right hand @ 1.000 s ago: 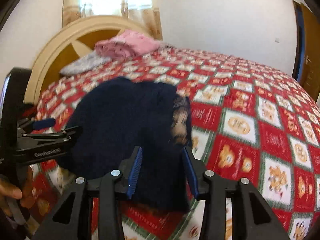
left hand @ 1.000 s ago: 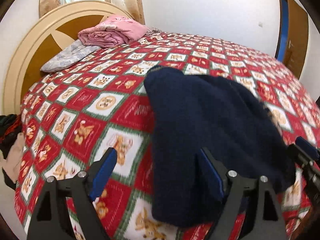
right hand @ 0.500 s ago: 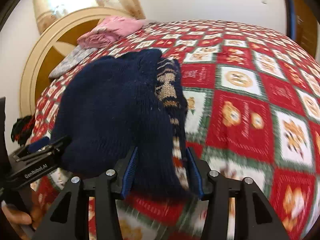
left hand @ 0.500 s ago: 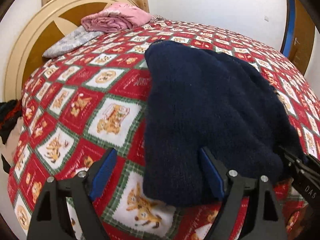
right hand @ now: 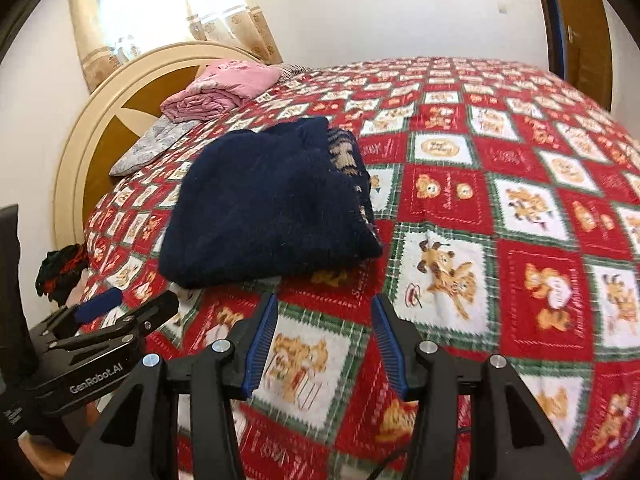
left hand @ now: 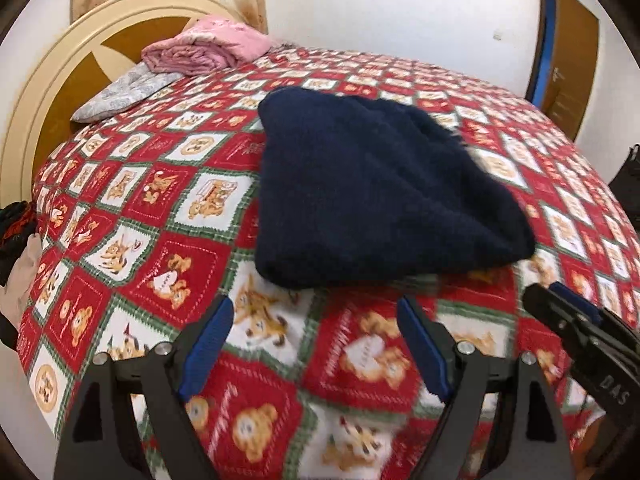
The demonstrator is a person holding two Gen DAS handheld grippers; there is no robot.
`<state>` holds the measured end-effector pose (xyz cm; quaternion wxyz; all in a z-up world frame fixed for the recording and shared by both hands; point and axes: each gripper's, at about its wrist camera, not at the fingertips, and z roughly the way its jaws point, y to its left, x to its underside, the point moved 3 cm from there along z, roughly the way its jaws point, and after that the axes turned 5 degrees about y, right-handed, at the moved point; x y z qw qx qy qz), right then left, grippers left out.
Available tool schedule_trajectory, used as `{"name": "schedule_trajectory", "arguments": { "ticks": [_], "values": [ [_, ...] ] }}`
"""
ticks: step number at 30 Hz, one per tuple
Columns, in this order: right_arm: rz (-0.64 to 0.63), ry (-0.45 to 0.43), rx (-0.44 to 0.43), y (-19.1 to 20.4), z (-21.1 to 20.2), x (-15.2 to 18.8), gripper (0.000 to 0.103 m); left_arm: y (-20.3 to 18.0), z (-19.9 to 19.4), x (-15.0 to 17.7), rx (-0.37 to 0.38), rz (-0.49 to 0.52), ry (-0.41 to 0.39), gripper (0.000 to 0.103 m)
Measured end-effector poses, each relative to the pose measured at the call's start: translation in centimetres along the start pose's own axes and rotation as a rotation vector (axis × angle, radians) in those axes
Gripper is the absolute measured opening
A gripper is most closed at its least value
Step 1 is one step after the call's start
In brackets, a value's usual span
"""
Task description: Fold small clothes
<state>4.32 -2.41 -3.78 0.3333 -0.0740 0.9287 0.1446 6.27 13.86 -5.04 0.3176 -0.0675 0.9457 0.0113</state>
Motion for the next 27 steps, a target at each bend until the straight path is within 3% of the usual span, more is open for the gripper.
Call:
{"name": "schedule_trajectory", "arguments": {
  "ticks": [4, 6, 8, 12, 17, 22, 24, 27],
  "values": [
    [-0.003, 0.016, 0.065, -0.2, -2.4, 0.7, 0.051, -0.6, -2.9, 0.5, 0.019, 0.018, -0.057, 0.097],
    [0.010, 0.035, 0.097, -0.6, -3.7, 1.0, 0.065, -1.0, -3.9, 0.8, 0.017, 0.031, -0.073, 0.101],
    [0.017, 0.037, 0.121, -1.0, -4.8, 1.3, 0.072, -1.5, -4.7, 1.1, 0.019, 0.037, -0.071, 0.103],
    [0.025, 0.001, 0.143, -1.7, -7.2, 1.6, 0.072, -3.1, -5.1, 1.6, 0.067, 0.045, -0.012, 0.103],
    [0.060, 0.016, 0.145, -2.1, -8.8, 1.5, 0.072, -4.8, -6.4, 2.4, 0.037, 0.080, 0.006, 0.103],
    [0.074, 0.049, 0.070, -0.8, -10.5, 0.6, 0.072, -4.4, -10.3, 1.5, -0.078, 0.062, -0.127, 0.103],
    [0.039, -0.004, 0.073, 0.4, -12.4, -0.2, 0.072, -4.0, -12.6, 1.0, -0.109, 0.064, -0.214, 0.103],
    [0.001, -0.102, 0.145, 1.8, -15.1, -1.2, 0.072, -3.4, -15.0, 0.6, -0.120, 0.054, -0.299, 0.103]
  ]
}}
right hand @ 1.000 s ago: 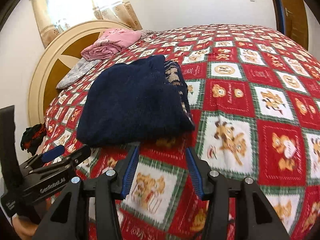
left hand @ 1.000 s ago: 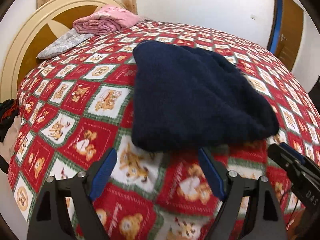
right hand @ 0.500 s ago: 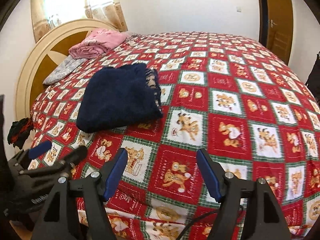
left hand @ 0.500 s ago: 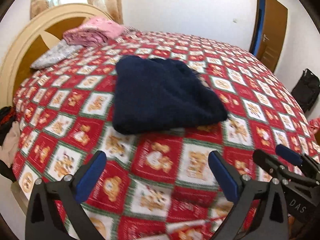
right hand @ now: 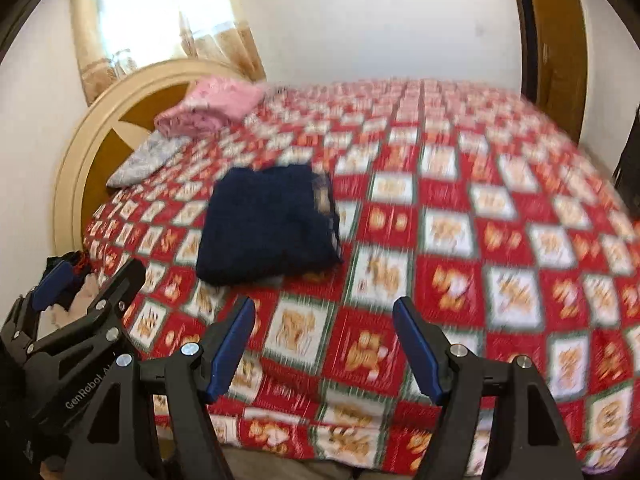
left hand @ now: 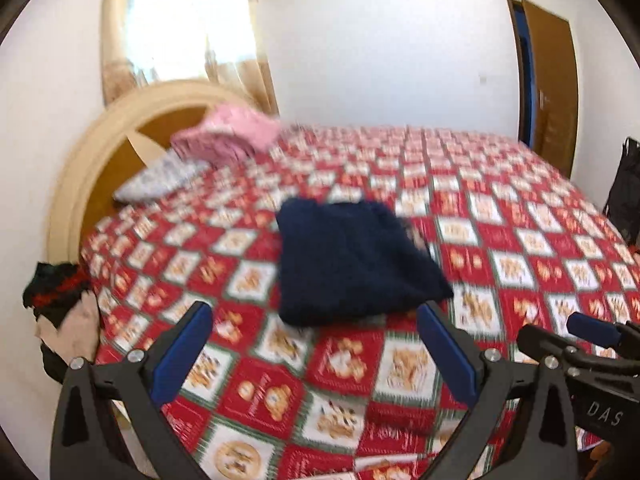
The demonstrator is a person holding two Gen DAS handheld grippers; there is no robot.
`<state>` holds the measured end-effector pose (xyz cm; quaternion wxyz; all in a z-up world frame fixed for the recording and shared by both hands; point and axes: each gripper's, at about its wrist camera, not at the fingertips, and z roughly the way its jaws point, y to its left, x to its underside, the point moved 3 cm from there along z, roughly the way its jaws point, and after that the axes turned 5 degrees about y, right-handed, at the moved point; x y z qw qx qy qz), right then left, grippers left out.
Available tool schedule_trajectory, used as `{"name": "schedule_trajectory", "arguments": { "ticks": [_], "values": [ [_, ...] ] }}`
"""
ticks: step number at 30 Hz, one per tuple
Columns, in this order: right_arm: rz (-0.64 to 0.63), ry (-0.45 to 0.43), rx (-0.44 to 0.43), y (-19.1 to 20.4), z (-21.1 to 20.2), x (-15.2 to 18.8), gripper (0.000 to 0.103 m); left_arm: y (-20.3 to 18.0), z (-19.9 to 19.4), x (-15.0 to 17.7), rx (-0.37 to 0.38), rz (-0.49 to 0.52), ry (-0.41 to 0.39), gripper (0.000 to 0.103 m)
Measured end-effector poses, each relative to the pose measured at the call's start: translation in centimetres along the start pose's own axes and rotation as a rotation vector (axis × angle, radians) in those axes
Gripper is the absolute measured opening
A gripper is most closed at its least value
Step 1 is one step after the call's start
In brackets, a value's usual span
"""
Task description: Fold small clothes
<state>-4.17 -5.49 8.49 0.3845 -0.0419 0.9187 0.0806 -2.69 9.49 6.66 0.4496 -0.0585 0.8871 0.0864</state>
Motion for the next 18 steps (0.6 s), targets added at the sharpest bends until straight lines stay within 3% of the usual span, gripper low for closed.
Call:
{"name": "schedule_trajectory", "arguments": {
  "ticks": [5, 8, 9, 18],
  "values": [
    [0.004, -0.252, 0.045, 0.8, -4.9, -0.5, 0.072, 1.2, -2.8, -1.2, -0.025, -0.015, -0.126, 0.103],
    [0.000, -0.343, 0.041, 1.2, -6.6, -0.1, 0.077, 1.6, -4.1, -1.5, -0.033, -0.029, -0.191, 0.103],
    [-0.002, -0.360, 0.046, 1.4, -6.9, 0.0, 0.081, 1.5, -4.3, -1.5, -0.035, -0.032, -0.205, 0.103],
    [0.044, -0.452, 0.040, 1.0, -8.1, 0.8, 0.081, 1.9, -4.9, -1.6, -0.005, -0.077, -0.205, 0.103]
  ]
}}
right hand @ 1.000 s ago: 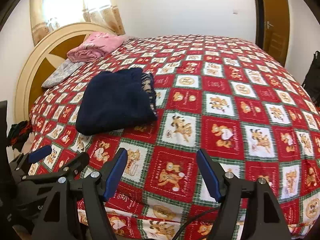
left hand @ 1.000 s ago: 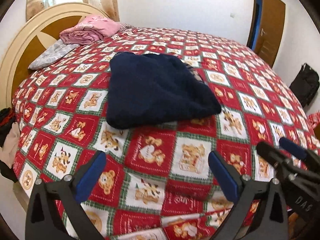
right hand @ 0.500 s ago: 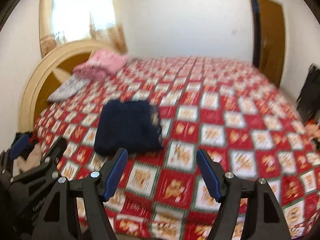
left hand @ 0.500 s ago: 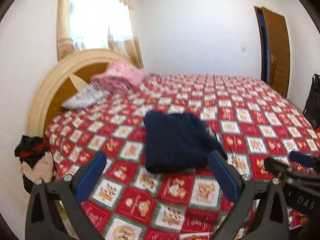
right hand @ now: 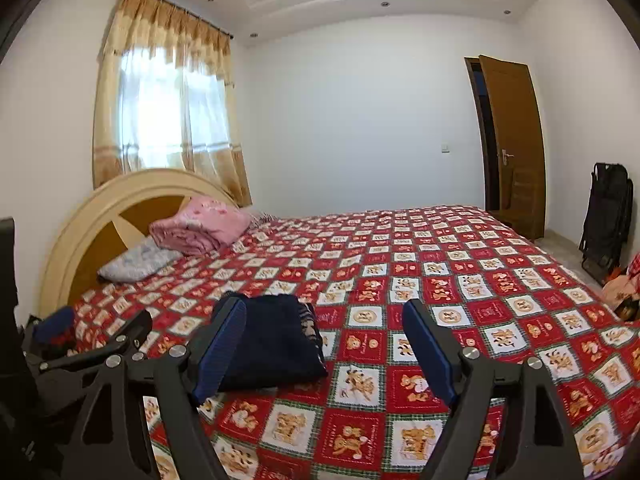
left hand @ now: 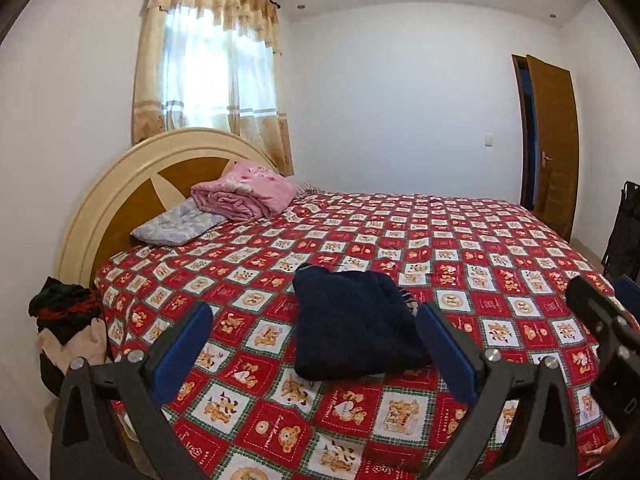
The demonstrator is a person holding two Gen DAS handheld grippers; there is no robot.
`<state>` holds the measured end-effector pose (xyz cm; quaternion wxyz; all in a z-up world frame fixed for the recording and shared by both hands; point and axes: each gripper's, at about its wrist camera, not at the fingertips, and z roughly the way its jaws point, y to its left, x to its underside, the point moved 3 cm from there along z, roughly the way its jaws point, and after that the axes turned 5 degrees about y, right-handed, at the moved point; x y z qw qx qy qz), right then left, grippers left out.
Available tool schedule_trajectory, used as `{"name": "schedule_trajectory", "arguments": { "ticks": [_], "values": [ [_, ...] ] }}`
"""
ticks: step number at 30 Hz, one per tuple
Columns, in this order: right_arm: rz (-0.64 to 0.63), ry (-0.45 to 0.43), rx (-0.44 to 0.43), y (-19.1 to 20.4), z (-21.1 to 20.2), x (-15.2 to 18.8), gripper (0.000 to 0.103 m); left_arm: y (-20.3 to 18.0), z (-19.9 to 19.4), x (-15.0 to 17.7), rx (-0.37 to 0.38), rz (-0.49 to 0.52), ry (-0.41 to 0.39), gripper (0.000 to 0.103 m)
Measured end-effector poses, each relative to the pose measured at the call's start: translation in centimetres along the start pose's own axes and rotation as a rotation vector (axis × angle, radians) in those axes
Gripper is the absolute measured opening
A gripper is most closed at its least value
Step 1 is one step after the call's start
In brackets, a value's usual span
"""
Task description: Fold small clothes
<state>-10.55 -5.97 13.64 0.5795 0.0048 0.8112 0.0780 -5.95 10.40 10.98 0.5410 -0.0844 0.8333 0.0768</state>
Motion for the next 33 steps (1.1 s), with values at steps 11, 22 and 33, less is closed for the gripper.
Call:
{"name": "schedule_trajectory", "arguments": {
  "ticks": [11, 22, 33],
  "values": [
    [-0.007, -0.010, 0.015, 0.05, 0.02, 0.58, 0.081, -0.21, -0.09, 0.33, 0.025, -0.014, 0.007, 0.103],
    [-0.030, -0.013, 0.020, 0.40, 0.26, 0.85, 0.081, 0.56, 0.25, 0.15, 0.037, -0.050, 0.014, 0.103],
    [-0.027, -0.009, 0.019, 0.25, 0.36, 1.01, 0.082, 0.65, 0.29, 0.16, 0.033, -0.045, 0.018, 0.103]
  ]
}}
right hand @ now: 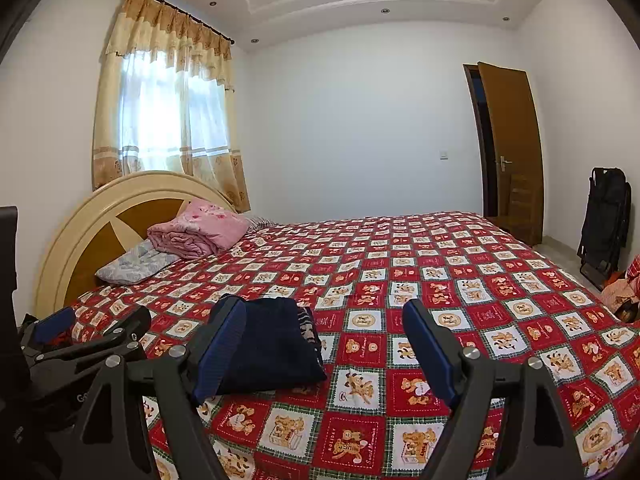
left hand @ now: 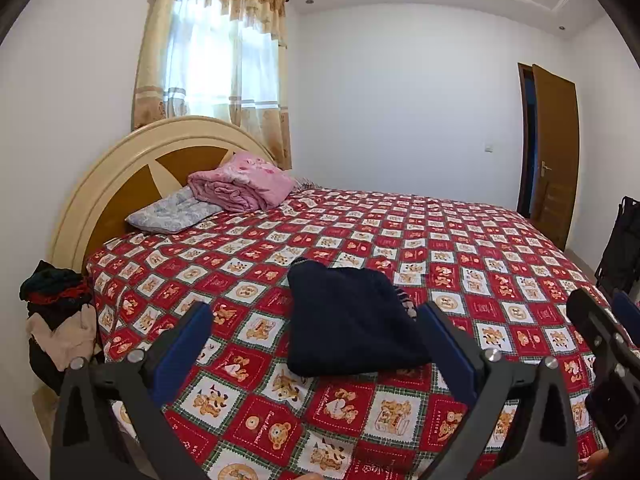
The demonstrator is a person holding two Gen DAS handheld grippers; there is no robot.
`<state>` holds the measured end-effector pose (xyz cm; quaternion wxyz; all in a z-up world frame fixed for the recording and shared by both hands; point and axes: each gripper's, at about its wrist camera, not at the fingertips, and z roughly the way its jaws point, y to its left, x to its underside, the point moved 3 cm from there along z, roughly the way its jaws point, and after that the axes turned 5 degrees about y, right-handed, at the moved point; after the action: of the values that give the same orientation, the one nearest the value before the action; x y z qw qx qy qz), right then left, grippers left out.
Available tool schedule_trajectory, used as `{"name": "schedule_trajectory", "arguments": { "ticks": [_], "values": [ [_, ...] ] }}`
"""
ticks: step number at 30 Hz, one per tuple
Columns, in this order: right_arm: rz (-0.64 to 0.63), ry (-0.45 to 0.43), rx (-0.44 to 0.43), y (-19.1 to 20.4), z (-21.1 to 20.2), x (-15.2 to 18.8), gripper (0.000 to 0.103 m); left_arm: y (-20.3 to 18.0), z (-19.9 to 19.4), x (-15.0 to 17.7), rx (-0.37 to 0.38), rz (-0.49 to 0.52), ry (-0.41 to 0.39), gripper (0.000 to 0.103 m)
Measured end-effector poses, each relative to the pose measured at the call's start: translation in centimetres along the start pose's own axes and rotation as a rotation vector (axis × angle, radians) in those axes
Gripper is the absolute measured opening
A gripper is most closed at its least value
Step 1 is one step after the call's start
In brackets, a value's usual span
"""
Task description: Fold small clothes
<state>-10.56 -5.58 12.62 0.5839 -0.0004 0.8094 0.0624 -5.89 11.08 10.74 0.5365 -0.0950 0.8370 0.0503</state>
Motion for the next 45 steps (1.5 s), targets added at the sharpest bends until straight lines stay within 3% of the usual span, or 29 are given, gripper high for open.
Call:
{"name": "schedule_trajectory", "arguments": {
  "ticks": [27, 40, 45],
  "values": [
    [0.015, 0.011, 0.004, -0.2, 0.2, 0.4, 0.082, 0.1, 0.6, 0.5, -0.016, 0.016, 0.006, 0.103],
    [0.016, 0.037, 0.015, -0.5, 0.8, 0.8, 0.082, 0.0, 1.5, 0.7, -0.006, 0.028, 0.044, 0.103],
    [0.027, 0.053, 0.023, -0.8, 1.1, 1.0, 0.082, 0.0, 2.6, 0.8, 0.024, 0.026, 0.093, 0.103]
  ]
}}
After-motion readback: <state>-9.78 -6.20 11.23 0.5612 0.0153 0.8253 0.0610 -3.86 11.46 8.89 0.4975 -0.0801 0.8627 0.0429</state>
